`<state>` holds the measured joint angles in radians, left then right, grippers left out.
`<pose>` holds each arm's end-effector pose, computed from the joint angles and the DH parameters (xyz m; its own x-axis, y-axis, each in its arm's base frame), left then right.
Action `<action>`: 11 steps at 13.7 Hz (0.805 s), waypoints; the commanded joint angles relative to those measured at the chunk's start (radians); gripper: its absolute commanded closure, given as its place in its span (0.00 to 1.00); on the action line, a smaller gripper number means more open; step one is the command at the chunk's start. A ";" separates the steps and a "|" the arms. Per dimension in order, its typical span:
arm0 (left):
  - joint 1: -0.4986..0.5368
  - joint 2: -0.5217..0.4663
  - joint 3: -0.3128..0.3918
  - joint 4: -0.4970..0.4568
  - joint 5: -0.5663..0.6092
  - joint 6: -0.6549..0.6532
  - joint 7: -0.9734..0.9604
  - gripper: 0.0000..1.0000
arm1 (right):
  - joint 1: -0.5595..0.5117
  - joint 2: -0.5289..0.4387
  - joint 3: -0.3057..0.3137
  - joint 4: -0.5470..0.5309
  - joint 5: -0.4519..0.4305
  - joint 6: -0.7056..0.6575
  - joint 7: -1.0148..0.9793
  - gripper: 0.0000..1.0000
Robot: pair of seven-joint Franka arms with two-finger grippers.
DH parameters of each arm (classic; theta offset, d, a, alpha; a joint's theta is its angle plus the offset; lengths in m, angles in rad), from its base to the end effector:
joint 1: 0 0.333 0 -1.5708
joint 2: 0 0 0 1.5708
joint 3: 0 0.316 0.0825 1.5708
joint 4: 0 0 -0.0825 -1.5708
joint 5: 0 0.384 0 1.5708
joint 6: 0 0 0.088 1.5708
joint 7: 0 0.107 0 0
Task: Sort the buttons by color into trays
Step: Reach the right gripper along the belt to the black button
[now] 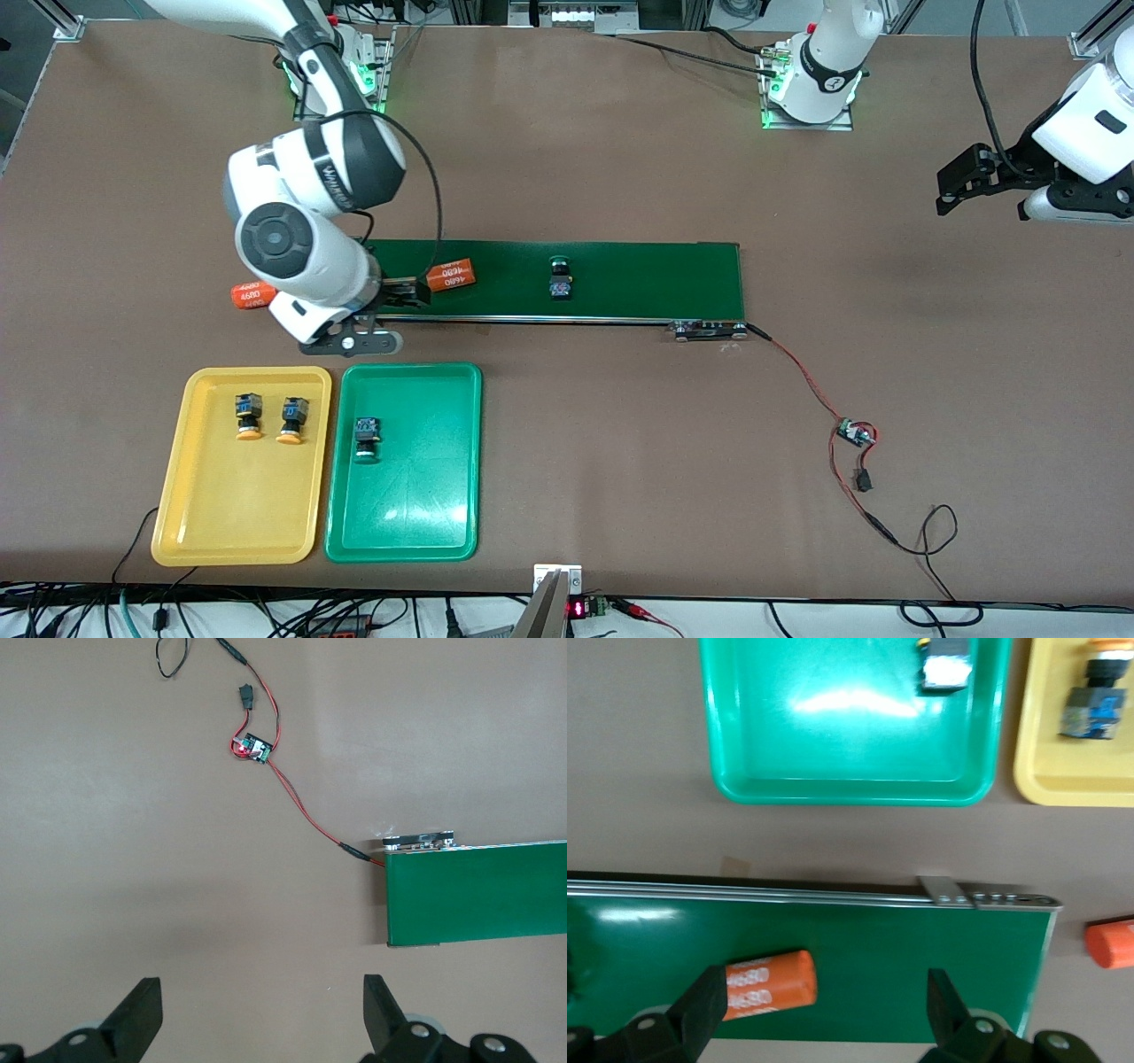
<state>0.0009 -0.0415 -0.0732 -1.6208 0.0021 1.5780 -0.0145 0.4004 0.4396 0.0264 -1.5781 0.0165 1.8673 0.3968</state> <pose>0.5404 -0.0398 0.6242 0.9983 -0.0577 -0.0013 -0.0577 -0.9983 -0.0052 0.6030 0.2733 0.3734 0.9888 0.0196 -0.1482 0.0248 -0.9991 0.0338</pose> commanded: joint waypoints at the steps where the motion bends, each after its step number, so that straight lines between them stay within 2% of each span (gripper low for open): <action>1: 0.005 0.014 -0.002 0.033 0.009 -0.026 0.010 0.00 | 0.046 0.025 -0.003 -0.002 0.010 0.039 0.071 0.00; 6: 0.005 0.014 -0.002 0.033 0.009 -0.026 0.010 0.00 | 0.109 0.063 -0.003 0.000 0.010 0.070 0.108 0.00; 11: 0.005 0.014 -0.002 0.033 0.009 -0.026 0.010 0.00 | 0.196 0.085 -0.003 0.001 0.010 0.087 0.243 0.00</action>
<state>0.0010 -0.0415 -0.0730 -1.6206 0.0021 1.5780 -0.0145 0.5619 0.5199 0.0274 -1.5784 0.0167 1.9429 0.5890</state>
